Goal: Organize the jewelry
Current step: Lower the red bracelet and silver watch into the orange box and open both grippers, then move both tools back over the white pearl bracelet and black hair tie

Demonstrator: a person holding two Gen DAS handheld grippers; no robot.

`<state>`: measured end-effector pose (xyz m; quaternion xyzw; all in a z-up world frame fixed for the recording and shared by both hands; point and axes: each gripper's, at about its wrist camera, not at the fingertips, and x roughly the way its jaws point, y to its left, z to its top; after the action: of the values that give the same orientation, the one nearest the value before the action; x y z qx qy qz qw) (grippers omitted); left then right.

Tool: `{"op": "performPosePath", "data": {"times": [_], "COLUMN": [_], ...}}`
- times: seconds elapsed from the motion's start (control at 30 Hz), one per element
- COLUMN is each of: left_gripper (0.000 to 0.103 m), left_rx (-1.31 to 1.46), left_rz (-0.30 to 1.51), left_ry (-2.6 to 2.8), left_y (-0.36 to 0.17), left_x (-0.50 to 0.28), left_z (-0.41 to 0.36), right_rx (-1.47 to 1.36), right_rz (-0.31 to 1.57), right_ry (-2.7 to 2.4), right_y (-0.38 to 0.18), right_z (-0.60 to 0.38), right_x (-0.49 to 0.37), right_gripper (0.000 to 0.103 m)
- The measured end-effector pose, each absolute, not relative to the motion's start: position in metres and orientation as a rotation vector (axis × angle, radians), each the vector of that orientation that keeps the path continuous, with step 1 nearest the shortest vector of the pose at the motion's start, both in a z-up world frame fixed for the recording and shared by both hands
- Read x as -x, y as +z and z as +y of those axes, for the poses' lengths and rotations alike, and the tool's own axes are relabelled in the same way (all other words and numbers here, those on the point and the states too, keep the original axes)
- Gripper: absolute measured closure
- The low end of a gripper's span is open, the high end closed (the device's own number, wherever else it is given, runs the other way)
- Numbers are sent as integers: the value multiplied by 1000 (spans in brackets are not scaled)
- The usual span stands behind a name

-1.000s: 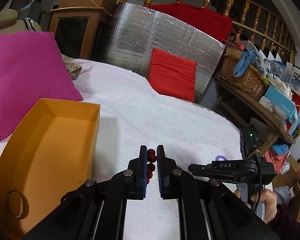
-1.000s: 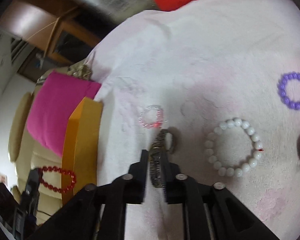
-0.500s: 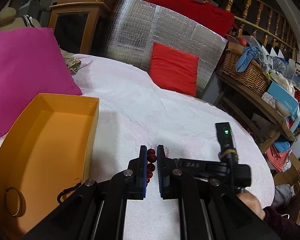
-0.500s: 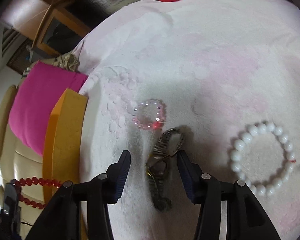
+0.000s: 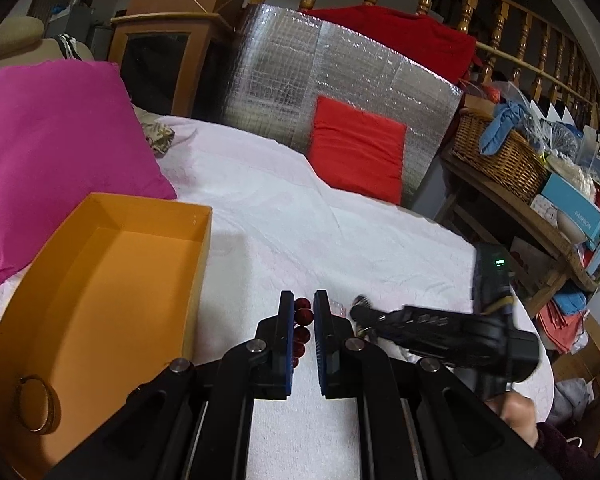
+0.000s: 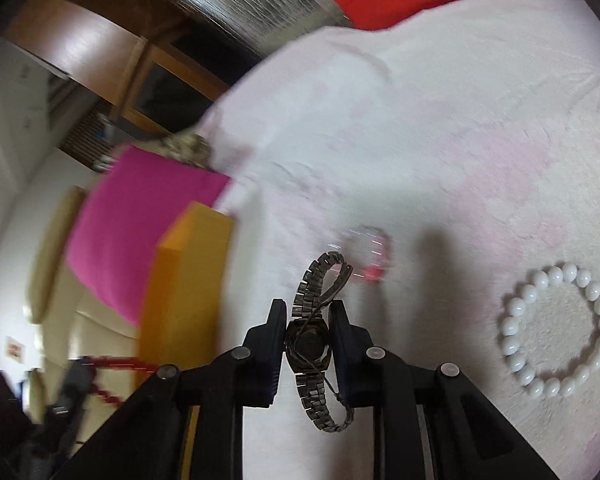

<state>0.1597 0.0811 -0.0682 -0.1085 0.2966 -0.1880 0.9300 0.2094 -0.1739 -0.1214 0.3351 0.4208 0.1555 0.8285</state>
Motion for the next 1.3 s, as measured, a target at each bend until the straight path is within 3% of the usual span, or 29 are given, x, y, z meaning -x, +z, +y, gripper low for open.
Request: {"op": "performPosePath", "data": {"times": [0.43,0.67,0.9,0.97,1.0,1.03,1.13,1.3], "left_gripper": [93,93,92,77,53,39,38,35], "left_rx": [300,288,335,321,316,307,237,117], "left_rz": [420,603,817,796,782,752,693,612], "left_ry": [-204,17,150,196,211,232,226,141], "left_y": [-37,-81,-126,-123,-120,-116,-105,-90], "left_x": [-146,-186,-213,-211,-207,-203,-194,-187], "left_z": [157,198,212,215,215,213,197,149], "right_rx": [-651,-592,-548,-580,-592,-594,-567,-510], "right_rz": [756,825,991,1032,1028,1014,929,842], "right_ry": [540,576,490,483,487,484,453,348], "right_y": [-43,-48,-95,-102,-101,-98,-78,-52], "right_z": [-97,-22,19,15,11,6,-25,-109], "right_x": [-222,-263,-295,-296,-296,-293,-277,-241], "right_gripper": [79,79,77,75,70,60,42,37]}}
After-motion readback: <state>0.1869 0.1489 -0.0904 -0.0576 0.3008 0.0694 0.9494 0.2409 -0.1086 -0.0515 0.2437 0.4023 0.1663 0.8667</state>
